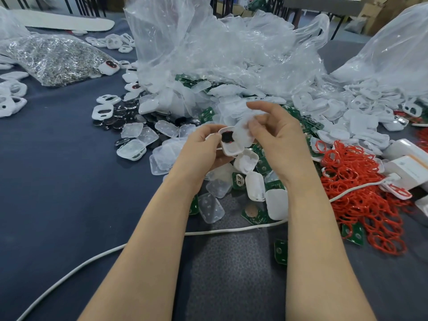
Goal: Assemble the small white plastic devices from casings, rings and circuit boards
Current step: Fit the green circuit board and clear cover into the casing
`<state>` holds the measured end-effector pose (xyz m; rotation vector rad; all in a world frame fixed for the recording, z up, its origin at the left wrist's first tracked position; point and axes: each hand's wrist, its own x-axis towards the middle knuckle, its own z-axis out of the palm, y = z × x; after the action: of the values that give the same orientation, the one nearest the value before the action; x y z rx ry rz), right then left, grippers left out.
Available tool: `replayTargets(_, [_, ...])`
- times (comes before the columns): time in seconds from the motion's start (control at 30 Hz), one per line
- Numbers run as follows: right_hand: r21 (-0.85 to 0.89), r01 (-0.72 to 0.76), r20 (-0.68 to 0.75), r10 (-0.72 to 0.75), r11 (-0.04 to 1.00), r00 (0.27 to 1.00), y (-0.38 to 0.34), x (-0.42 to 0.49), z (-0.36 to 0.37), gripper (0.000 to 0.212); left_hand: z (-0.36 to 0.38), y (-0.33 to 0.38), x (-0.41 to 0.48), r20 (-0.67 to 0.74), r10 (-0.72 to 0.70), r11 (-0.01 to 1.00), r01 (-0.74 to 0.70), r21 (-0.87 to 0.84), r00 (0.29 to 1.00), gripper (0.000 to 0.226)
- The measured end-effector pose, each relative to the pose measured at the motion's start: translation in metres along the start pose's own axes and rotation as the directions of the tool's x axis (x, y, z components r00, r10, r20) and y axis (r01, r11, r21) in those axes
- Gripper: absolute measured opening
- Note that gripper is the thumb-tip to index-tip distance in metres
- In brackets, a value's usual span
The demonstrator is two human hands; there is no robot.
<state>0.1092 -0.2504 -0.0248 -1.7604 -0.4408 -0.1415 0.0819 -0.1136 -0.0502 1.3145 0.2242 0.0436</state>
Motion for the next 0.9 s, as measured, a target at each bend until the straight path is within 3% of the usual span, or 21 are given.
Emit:
replayTargets(0.13, [-0.057,-0.038,0.031,0.04,0.998,0.999,0.003,0.0,0.003,0.02,0.001,0.001,-0.001,0.009,-0.001,1.0,0.0,0.018,1.0,0.027])
replayTargets(0.3, [-0.242,0.037,0.112,-0.01,0.969,0.994,0.005,0.0,0.006,0.017,0.001,0.002,-0.002,0.054,-0.018,0.998,0.015,0.063,0.998,0.023])
replayTargets(0.63, [-0.389,0.106,0.078,-0.082,0.915,0.994,0.009,-0.001,0.015,0.015,0.001,0.001,-0.004,0.045,-0.021,0.998,0.019,0.055,0.999,0.019])
replayTargets(0.77, [-0.372,0.076,0.003,-0.081,0.925,0.997,0.012,-0.001,0.017,0.022,-0.001,0.0,-0.004,0.053,0.008,0.996,-0.013,0.09,0.999,0.014])
replayTargets(0.9, [-0.162,-0.128,-0.094,0.114,0.978,0.989,0.012,0.002,0.007,0.016,0.0,0.0,-0.004,0.033,0.034,0.997,-0.036,0.069,0.999,0.025])
